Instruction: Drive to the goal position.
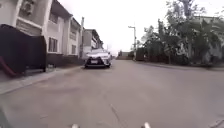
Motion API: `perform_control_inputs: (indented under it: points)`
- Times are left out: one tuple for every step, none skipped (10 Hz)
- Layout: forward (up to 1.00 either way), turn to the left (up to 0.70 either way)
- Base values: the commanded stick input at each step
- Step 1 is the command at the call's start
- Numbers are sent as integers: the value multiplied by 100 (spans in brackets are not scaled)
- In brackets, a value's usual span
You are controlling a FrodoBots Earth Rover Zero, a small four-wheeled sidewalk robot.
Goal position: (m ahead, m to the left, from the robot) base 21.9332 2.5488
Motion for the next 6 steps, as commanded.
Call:
perform_control_inputs:
  points:
    - [70, 6]
    - [70, 3]
    - [70, -35]
    - [70, -35]
    - [70, -35]
    - [70, -6]
